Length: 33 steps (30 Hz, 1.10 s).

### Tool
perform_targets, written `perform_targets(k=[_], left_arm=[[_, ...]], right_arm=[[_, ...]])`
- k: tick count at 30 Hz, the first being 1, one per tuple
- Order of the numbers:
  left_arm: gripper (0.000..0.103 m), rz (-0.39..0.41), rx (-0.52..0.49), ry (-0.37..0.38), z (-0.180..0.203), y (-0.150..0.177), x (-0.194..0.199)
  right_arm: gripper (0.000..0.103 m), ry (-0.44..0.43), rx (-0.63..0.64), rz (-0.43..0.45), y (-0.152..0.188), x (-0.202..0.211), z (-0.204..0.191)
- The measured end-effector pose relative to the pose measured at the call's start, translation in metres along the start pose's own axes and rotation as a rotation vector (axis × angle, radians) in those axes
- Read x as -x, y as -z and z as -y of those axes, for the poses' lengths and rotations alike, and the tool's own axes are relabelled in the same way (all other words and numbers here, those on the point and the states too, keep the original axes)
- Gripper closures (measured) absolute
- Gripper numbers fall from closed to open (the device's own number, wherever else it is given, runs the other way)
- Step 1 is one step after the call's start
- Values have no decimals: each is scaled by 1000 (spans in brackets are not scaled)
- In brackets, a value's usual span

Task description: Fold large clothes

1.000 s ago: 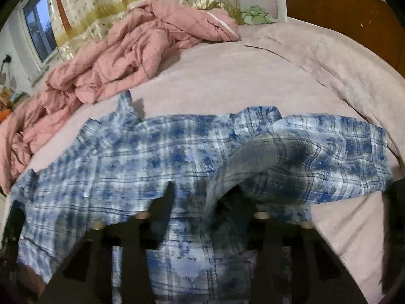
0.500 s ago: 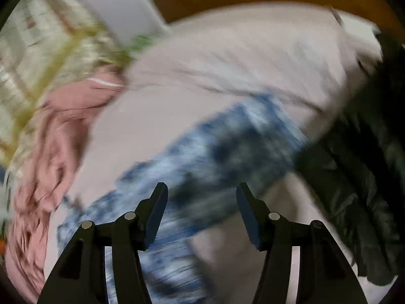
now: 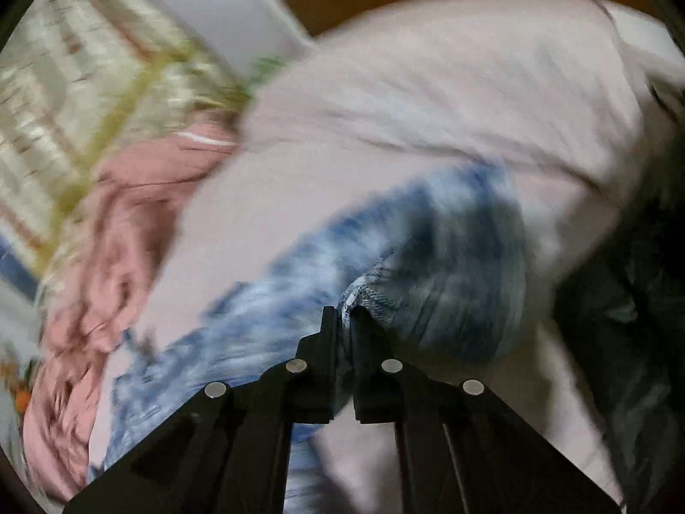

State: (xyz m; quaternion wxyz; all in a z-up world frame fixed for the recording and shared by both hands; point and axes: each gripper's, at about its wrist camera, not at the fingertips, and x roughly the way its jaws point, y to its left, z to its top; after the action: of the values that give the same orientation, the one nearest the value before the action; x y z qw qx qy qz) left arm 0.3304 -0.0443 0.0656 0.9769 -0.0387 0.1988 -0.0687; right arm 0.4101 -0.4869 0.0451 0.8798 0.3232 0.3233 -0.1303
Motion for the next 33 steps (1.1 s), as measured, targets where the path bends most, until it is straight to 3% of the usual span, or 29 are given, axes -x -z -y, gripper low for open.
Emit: perform_targets(k=[2, 6, 8, 11, 12, 18, 20, 22, 23, 26, 29, 31, 33], left_arm=[[19, -2, -11, 17, 1, -1, 1], [46, -39, -17, 113, 5, 0, -2], [52, -53, -28, 167, 10, 1, -2], [52, -90, -54, 288, 19, 2, -2], [52, -108, -55, 305, 22, 3, -3], [53, -251, -3, 225, 15, 13, -29], [54, -264, 35, 254, 8, 14, -30], [54, -273, 47, 309, 6, 13, -29], [54, -270, 42, 330, 8, 13, -28], [49, -283, -8, 404, 23, 15, -24], [32, -324, -67, 420, 43, 21, -28], [32, -370, -109, 383, 53, 27, -36], [35, -431, -137, 285, 57, 34, -49]], right_arm=[[97, -91, 90, 39, 5, 20, -30], [97, -405, 307, -2, 34, 55, -103], [97, -529, 380, -67, 53, 60, -131], [97, -606, 417, -148, 82, 56, -158], [97, -597, 436, -181, 93, 50, -167], [93, -399, 574, -344, 139, -1, -188], [84, -387, 573, -337, 143, 2, -179], [43, -415, 572, -306, 139, 17, -173], [37, -423, 578, -298, 138, 23, -173], [37, -452, 580, -306, 131, 36, -171], [37, -467, 514, -316, 120, 42, -173], [37, -398, 550, -269, 115, 50, -173], [37, -201, 639, -146, 113, 58, -175]])
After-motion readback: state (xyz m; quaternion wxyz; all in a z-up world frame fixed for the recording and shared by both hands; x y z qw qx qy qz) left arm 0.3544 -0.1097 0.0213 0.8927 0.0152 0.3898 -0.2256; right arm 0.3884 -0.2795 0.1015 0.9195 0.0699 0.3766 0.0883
